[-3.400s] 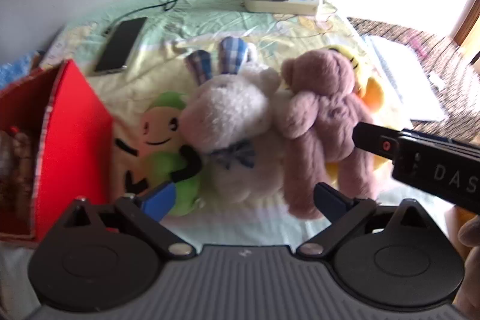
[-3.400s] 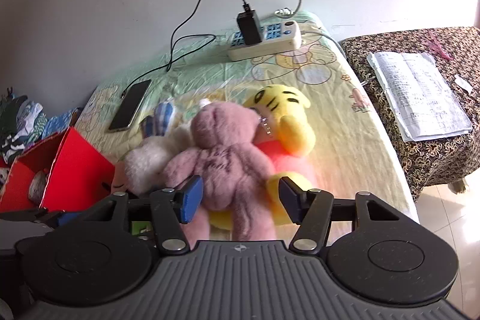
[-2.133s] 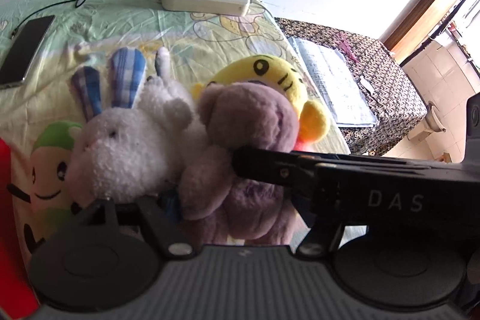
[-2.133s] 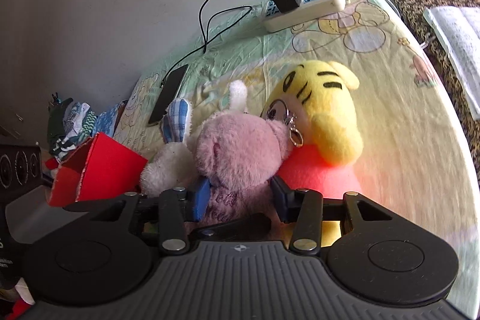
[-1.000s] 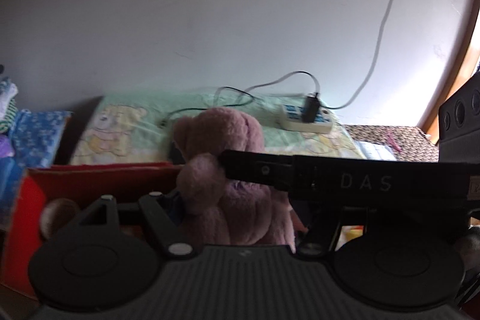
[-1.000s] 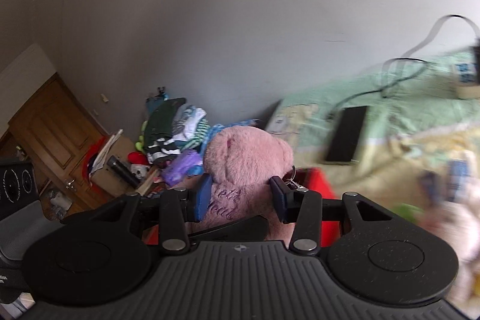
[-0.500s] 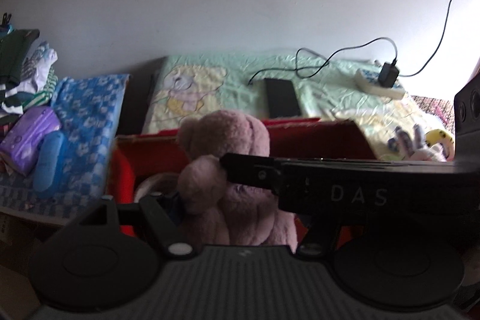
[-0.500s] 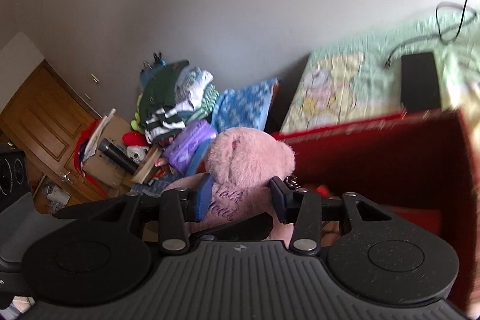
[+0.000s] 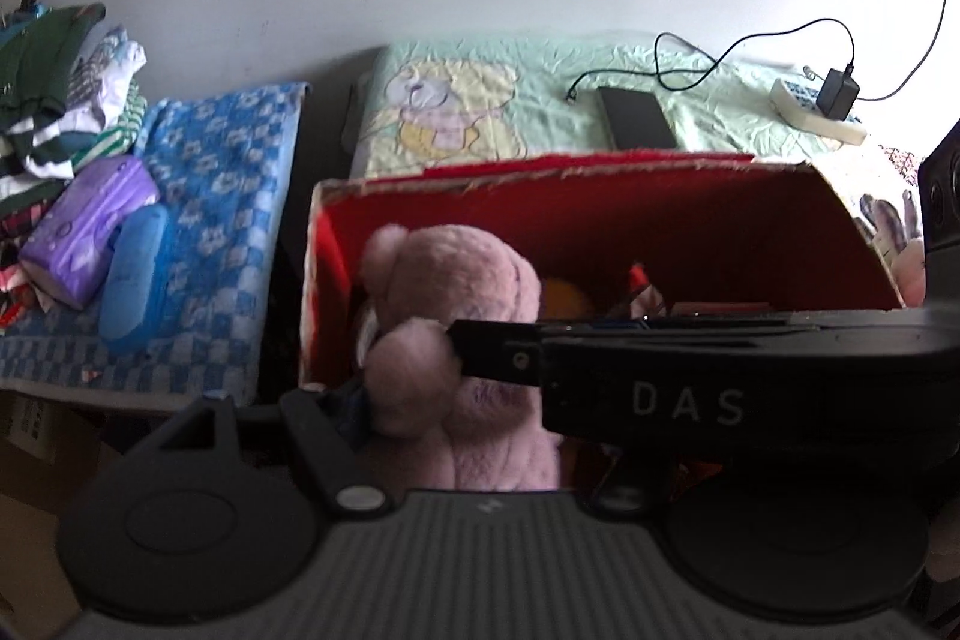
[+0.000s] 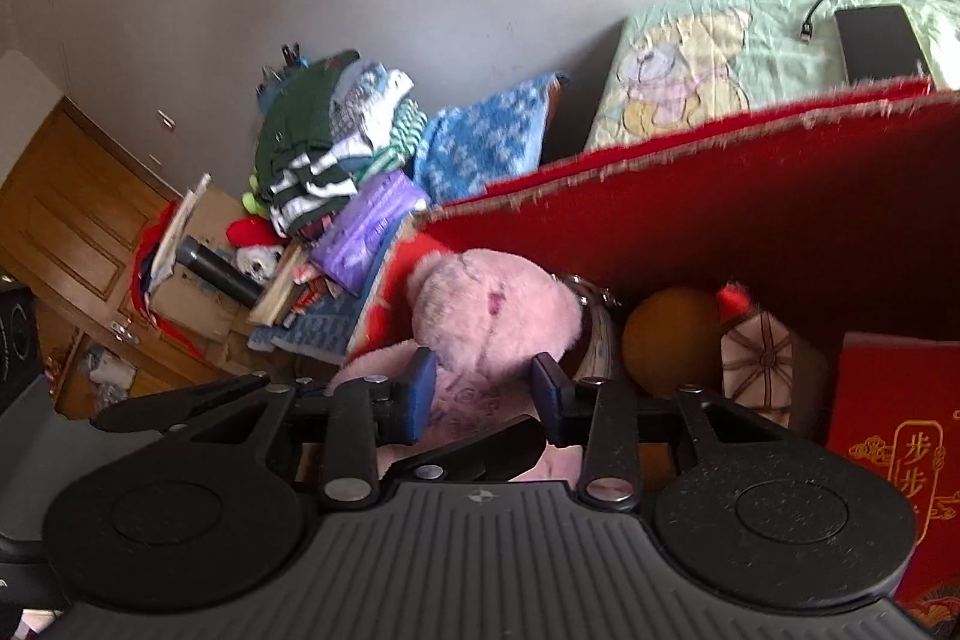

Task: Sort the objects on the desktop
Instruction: 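Carry the pink teddy bear with both tools over the red box, then lower the pink teddy bear into the red box with both tools, then open both tools and move them back toward the bed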

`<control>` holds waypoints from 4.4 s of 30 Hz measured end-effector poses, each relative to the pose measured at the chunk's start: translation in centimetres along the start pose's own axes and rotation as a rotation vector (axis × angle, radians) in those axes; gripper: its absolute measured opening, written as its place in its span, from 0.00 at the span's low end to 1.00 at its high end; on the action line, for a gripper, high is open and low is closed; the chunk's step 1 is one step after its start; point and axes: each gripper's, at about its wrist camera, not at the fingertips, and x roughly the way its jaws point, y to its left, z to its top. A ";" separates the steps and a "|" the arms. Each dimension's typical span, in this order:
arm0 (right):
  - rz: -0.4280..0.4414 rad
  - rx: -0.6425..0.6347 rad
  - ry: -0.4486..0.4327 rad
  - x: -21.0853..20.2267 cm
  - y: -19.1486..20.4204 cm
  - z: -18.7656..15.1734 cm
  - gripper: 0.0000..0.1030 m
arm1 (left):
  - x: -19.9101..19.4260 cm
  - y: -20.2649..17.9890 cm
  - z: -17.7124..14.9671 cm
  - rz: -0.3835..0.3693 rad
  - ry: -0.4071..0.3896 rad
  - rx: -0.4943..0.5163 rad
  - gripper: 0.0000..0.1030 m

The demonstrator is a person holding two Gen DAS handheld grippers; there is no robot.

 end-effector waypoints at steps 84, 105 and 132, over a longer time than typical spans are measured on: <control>0.025 -0.017 0.079 1.1 0.0 -0.1 0.35 | 0.4 -2.9 -1.0 0.253 0.081 0.040 0.67; 0.092 -0.033 0.063 0.5 0.1 -0.5 0.35 | -1.7 -3.3 -1.1 0.294 0.056 0.024 0.70; 0.100 -0.075 -0.047 -6.0 0.1 -1.7 0.35 | -6.0 -5.7 -1.4 0.348 -0.029 -0.004 0.91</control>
